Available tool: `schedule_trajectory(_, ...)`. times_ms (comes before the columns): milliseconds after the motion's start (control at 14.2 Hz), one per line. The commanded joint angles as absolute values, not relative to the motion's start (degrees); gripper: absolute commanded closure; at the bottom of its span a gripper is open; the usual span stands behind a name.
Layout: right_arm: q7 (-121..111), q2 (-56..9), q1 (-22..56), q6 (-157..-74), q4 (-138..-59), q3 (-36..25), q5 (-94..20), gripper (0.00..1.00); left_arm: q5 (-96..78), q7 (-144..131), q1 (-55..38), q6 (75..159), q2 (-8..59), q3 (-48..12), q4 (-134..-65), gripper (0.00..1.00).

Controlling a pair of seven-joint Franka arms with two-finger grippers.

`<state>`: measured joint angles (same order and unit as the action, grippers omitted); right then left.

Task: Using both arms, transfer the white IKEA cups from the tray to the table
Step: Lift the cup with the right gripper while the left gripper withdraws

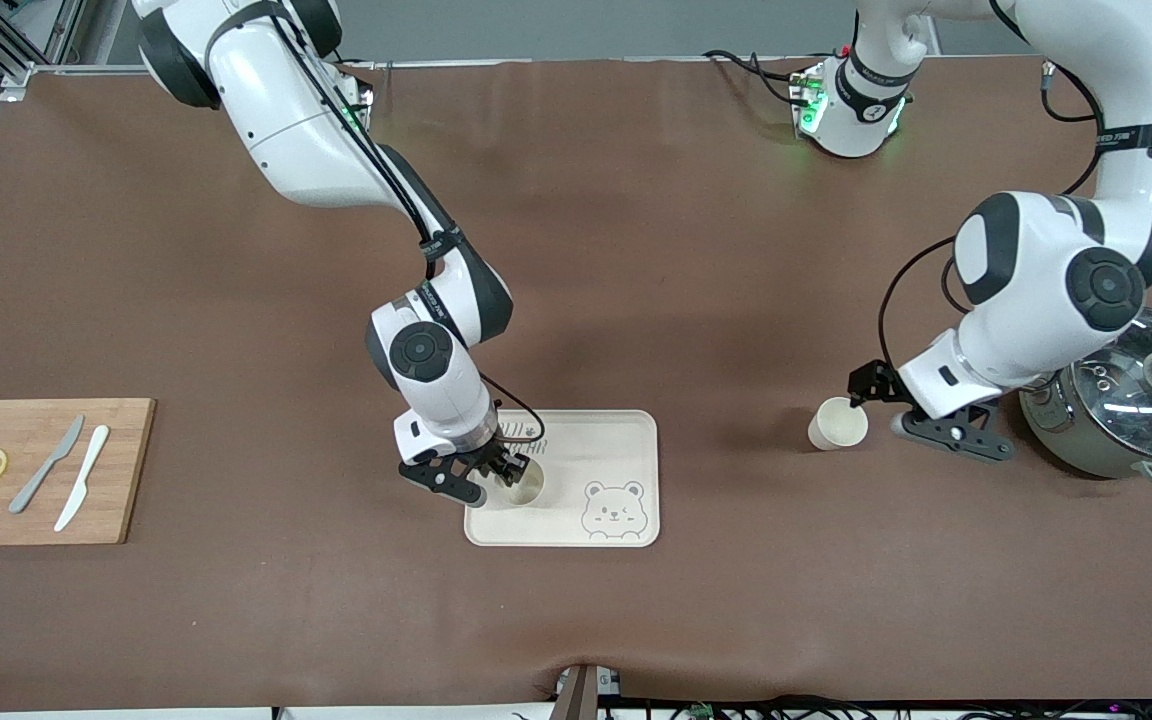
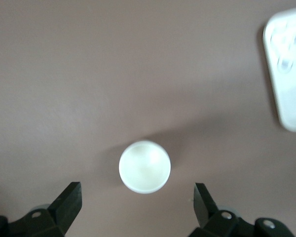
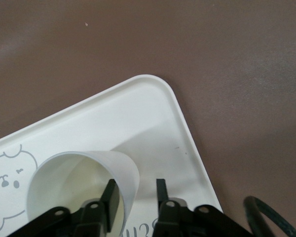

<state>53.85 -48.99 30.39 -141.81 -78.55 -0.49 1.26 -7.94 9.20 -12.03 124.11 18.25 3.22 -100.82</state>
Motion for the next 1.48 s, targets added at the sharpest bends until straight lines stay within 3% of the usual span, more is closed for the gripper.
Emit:
schedule_trajectory(0, 55.63, -49.83, 31.38, -141.77, -77.08, -1.32, 2.63, 1.0, -6.33, 1.43, -12.74, 120.86, 25.21, 3.34, -89.06, 0.0)
schedule_trajectory(141, 55.63, -49.83, 31.38, -141.68, -77.17, -1.32, 3.16, 1.0, -5.81, -1.14, -12.74, 114.73, 27.68, 3.34, -82.56, 0.0)
schedule_trajectory(352, 55.55, -49.83, 31.29, -141.59, -77.17, -1.32, 5.8, 1.0, -4.22, -2.9, -11.87, 109.44, 27.87, 3.95, -79.37, 0.0)
schedule_trajectory(563, 55.55, -49.57, 31.2, -140.98, -77.17, -1.23, 5.63, 1.0, -4.48, -2.73, -11.08, 97.25, 27.42, 5.01, -72.62, 0.0)
schedule_trajectory(774, 55.28, -47.12, 30.59, -138.88, -77.08, -1.14, 5.1, 1.0, -4.48, -1.33, -10.72, 90.28, 23.05, 5.18, -72.07, 0.0)
schedule_trajectory(1055, 50.74, -41.42, 26.82, -120.11, -71.82, -0.18, 3.7, 1.0, -4.13, 3.25, -9.5, 84.56, 18.3, 4.84, -72.16, 0.0)
schedule_trajectory(1407, 28.69, -26.65, 15.06, -97.17, -72.42, -0.53, -4.57, 1.0, -4.75, 2.81, -5.63, 81.74, 9.94, 1.67, -75.41, 0.0)
